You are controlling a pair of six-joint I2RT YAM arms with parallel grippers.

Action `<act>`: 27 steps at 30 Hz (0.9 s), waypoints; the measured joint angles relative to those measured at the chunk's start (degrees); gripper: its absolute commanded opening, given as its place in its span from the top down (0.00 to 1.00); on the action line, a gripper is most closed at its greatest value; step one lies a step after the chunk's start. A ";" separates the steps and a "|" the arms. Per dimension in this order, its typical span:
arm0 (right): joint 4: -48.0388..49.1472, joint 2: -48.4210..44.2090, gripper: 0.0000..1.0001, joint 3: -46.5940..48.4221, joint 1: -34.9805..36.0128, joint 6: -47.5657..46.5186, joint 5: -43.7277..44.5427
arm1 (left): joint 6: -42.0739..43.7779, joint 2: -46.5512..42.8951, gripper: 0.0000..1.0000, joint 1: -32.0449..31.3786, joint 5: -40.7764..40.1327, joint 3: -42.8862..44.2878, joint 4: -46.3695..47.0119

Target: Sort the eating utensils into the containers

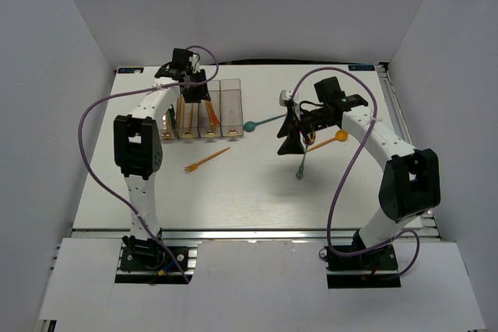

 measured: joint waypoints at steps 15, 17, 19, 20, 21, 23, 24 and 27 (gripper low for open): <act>-2.80 -0.02 0.20 0.00 -1.11 -5.07 0.63 | 12.70 -33.70 0.55 -0.15 15.28 -31.08 1.33; -3.06 -0.02 0.20 0.00 -1.20 -5.66 0.79 | 15.87 -37.59 0.54 -0.94 19.15 -37.27 1.05; -3.15 -0.02 0.20 0.00 -1.20 -6.12 0.85 | 18.64 -39.08 0.53 -2.38 20.72 -42.49 0.87; -3.21 -0.02 0.20 0.00 -1.22 -6.25 0.85 | 20.00 -38.99 0.52 -3.45 20.68 -44.57 0.50; -3.23 -0.02 0.20 0.00 -1.22 -6.29 0.85 | 21.16 -38.42 0.52 -4.70 20.24 -46.18 0.26; -3.28 -0.02 0.20 0.00 -1.22 -6.40 0.85 | 23.06 -36.72 0.52 -6.91 18.27 -47.84 -0.39; -3.34 -0.02 0.20 0.00 -1.22 -6.43 0.85 | 23.85 -35.74 0.52 -7.93 17.29 -47.93 -0.70; -3.50 -0.02 0.19 0.00 -1.22 -6.54 0.94 | 26.01 -32.54 0.52 -10.34 12.98 -47.89 0.44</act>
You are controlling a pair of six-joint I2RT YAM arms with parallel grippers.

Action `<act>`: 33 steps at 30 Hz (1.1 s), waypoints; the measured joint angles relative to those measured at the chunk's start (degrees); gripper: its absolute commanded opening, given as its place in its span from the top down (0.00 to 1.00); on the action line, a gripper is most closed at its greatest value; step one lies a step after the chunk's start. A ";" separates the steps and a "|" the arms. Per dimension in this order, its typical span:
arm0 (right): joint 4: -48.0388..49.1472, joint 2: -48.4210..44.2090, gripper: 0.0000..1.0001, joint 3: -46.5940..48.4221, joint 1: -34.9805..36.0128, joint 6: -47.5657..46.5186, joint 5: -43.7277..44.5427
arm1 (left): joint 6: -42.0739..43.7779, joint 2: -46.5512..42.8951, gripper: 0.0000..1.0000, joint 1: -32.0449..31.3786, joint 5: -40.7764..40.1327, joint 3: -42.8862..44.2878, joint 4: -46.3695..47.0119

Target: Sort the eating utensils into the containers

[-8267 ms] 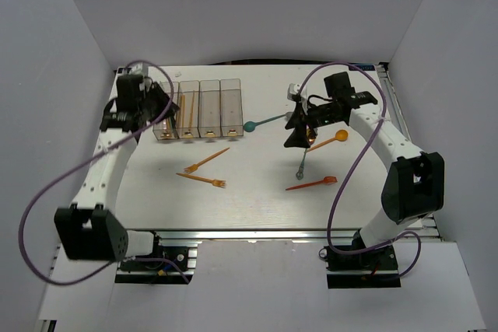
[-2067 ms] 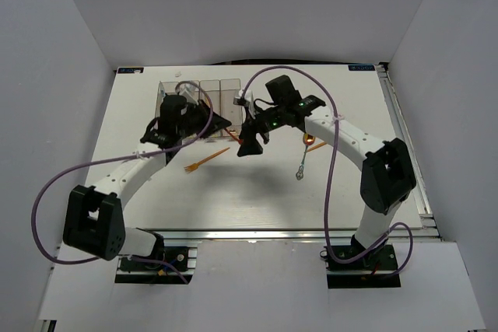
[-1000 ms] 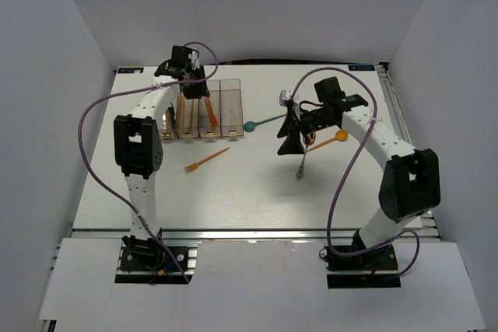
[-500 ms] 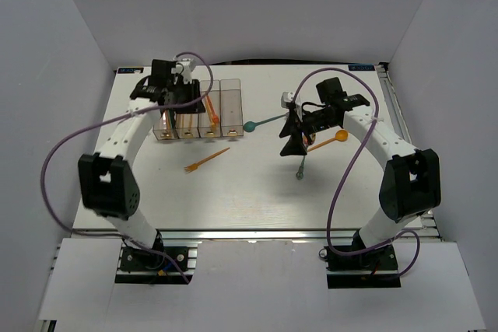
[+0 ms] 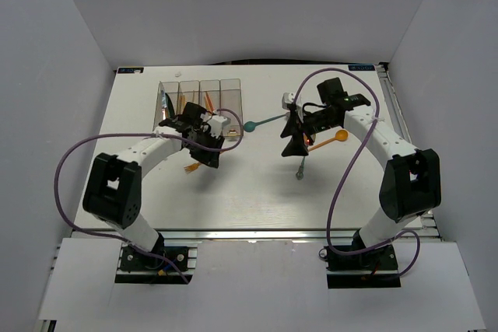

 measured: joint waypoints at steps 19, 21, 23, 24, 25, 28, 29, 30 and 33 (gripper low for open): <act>-1.05 -0.24 0.19 -0.96 -0.76 -1.29 1.81 | 7.32 11.72 0.51 -2.10 -16.28 4.72 6.69; -1.05 -0.24 0.19 -0.96 -0.76 -1.29 1.86 | 7.41 12.87 0.54 -2.10 -16.20 4.66 6.69; -1.05 -0.24 0.19 -0.96 -0.83 -1.33 1.86 | 7.39 13.25 0.57 -2.08 -15.91 4.22 6.97; -1.05 -0.24 0.19 -0.96 -0.92 -1.36 1.86 | 7.37 13.20 0.60 -2.10 -15.74 4.11 7.15; -1.05 -0.24 0.19 -0.96 -1.03 -1.38 1.86 | 7.32 13.20 0.66 -2.10 -15.39 4.00 7.26; -1.05 -0.24 0.19 -0.96 -1.27 -1.38 1.86 | 6.97 13.16 0.81 -2.10 -14.36 3.80 7.37; -1.05 -0.24 0.19 -0.96 -1.40 -1.38 1.86 | 6.97 13.14 0.83 -2.10 -14.05 3.74 7.39; -1.05 -0.24 0.19 -0.96 -1.42 -1.38 1.86 | 6.82 12.98 0.85 -2.10 -13.90 3.67 7.39; -1.07 -0.24 0.19 -0.96 -1.46 -1.38 1.86 | 6.21 12.55 0.93 -2.12 -13.51 3.28 7.61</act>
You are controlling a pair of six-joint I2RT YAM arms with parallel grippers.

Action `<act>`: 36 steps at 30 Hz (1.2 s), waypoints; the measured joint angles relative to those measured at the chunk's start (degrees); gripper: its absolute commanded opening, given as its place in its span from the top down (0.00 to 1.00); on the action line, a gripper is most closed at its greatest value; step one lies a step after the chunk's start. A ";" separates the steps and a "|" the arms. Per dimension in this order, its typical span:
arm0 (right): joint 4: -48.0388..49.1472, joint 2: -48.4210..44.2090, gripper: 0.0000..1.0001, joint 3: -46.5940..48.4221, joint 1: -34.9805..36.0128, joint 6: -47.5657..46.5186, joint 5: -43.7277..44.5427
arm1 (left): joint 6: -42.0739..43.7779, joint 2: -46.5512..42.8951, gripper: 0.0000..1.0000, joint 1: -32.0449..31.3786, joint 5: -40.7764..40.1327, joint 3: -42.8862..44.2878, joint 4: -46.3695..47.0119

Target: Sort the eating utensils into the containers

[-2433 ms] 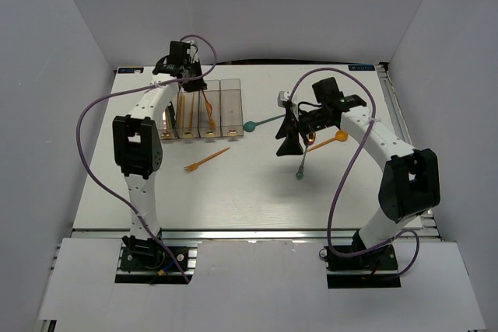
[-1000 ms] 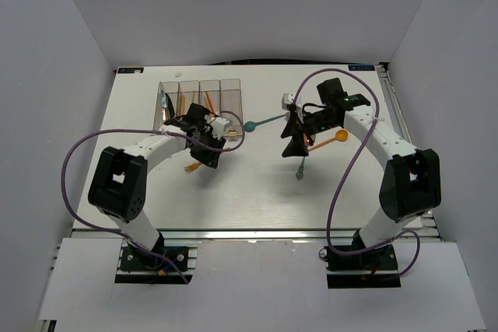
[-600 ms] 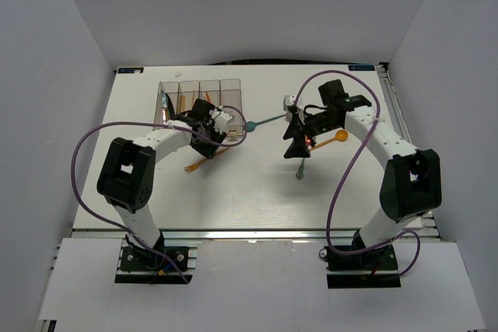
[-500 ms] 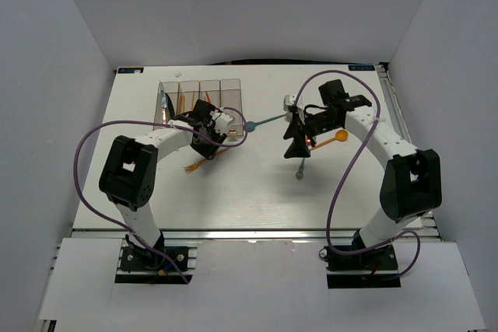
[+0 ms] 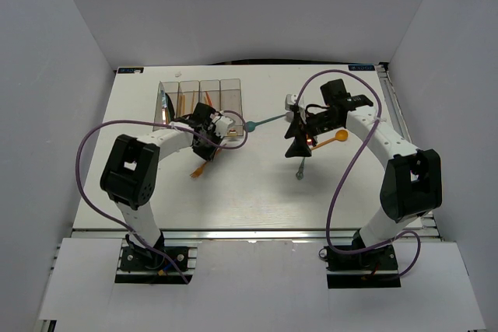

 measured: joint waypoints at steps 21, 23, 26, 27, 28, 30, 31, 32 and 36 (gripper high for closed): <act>0.20 -2.03 0.19 0.00 -2.91 -0.37 0.22 | -15.69 -10.82 1.00 3.43 15.89 11.13 7.96; 0.22 -2.12 0.19 0.00 -2.95 -0.37 0.24 | -18.08 -4.94 1.00 5.14 15.30 16.39 8.68; 0.28 -2.60 0.19 -0.15 -3.06 -0.39 0.35 | -21.03 3.58 1.00 7.15 13.55 23.85 9.44; 0.42 -2.99 0.19 -0.44 -3.15 -0.39 0.42 | -21.90 5.81 1.00 7.76 12.85 25.77 9.49; 0.50 -3.50 0.19 -0.94 -3.23 -0.42 0.42 | -22.53 7.58 1.00 8.33 12.02 27.10 9.53; 0.66 -4.48 0.19 -2.03 -3.43 -0.39 0.50 | -23.47 10.19 1.00 9.38 10.32 29.20 9.31; 0.72 -4.87 0.19 -2.54 -3.52 -0.35 0.57 | -23.69 11.17 1.00 9.79 9.42 30.01 9.18; 0.76 -5.07 0.19 -2.93 -3.61 -0.28 0.61 | -23.91 11.87 1.00 10.08 8.70 30.82 9.01; 1.29 -5.11 0.19 -3.50 -3.72 0.28 1.07 | -24.26 13.64 0.96 10.47 6.47 32.85 8.96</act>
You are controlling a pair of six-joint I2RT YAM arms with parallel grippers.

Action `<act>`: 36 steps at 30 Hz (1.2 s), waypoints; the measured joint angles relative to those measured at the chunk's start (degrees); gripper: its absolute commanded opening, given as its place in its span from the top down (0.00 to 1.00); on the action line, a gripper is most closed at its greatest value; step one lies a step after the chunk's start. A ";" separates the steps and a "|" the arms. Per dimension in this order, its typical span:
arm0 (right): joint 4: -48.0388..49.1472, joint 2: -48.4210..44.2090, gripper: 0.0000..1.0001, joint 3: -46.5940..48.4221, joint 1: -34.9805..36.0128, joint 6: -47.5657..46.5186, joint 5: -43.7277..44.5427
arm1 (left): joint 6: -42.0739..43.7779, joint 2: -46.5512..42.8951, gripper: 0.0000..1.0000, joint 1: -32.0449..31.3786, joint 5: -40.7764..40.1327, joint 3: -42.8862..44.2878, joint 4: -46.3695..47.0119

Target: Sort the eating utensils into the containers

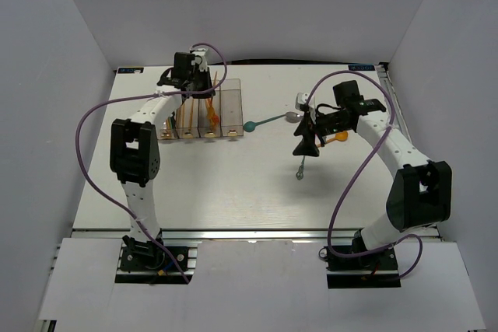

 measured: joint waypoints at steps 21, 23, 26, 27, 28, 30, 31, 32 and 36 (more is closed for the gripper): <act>3.91 1.18 0.20 -0.37 -0.02 6.40 8.11 | -1.70 -1.44 0.44 0.15 -4.09 -2.32 -1.46; 5.51 1.16 0.20 -1.25 -0.04 8.92 9.70 | -2.05 -3.76 0.41 0.24 -4.46 -4.35 -1.42; 9.99 0.74 0.19 -4.90 -0.02 15.17 14.10 | -3.13 -9.68 0.31 0.50 -5.31 -9.11 -1.40; 11.32 0.42 0.20 -6.34 -0.02 17.59 15.93 | -3.69 -11.87 0.29 0.55 -5.68 -10.80 -1.53; 12.59 0.04 0.19 -7.93 -0.02 20.63 18.38 | -4.24 -14.51 0.27 0.63 -6.19 -12.57 -1.68; 14.60 -0.63 0.20 -10.56 -0.02 26.45 23.08 | -5.14 -19.76 0.23 0.83 -6.86 -16.41 -1.16; 15.34 -1.03 0.20 -11.74 0.00 29.42 25.55 | -5.66 -23.02 0.22 0.90 -7.26 -18.62 -1.20; 16.04 -1.40 0.21 -12.76 0.09 32.02 27.89 | -6.19 -25.49 0.21 0.92 -7.50 -20.55 -0.90; 18.32 -2.60 0.27 -15.85 0.74 40.81 35.45 | -8.90 -36.09 0.19 1.20 -8.15 -28.98 0.04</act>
